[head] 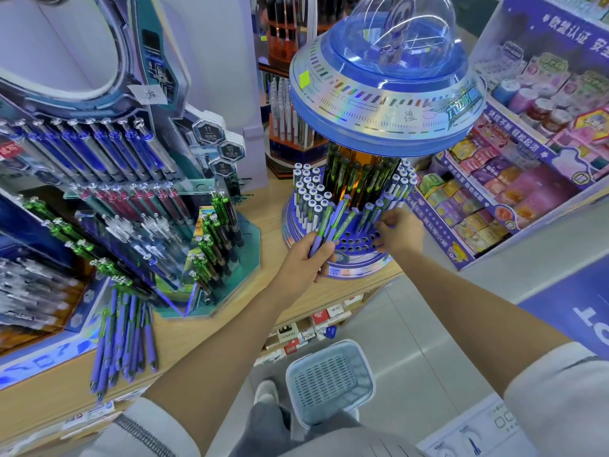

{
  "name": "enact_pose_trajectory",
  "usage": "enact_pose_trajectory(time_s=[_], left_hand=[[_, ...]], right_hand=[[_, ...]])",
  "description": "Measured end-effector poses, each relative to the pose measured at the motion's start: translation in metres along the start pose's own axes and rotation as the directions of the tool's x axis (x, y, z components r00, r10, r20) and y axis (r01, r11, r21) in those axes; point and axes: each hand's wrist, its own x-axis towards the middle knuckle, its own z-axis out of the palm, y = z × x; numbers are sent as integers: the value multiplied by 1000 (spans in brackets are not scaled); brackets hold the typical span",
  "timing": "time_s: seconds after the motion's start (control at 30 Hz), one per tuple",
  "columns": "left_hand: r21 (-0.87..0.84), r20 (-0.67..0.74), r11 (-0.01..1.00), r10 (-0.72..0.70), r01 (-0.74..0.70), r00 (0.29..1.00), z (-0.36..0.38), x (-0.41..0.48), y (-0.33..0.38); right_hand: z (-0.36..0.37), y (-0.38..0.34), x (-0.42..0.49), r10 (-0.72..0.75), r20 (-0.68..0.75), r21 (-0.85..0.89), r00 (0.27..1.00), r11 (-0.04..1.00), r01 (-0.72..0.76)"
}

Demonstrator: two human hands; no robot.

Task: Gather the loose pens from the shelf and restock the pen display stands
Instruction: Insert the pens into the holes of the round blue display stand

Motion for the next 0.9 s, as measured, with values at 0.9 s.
enact_pose_trajectory(time_s=[0.9], left_hand=[[78,123,993,-93,83,988,28,15,1]], right_hand=[[-73,2,-33,-144,-187,487,972,846,219]])
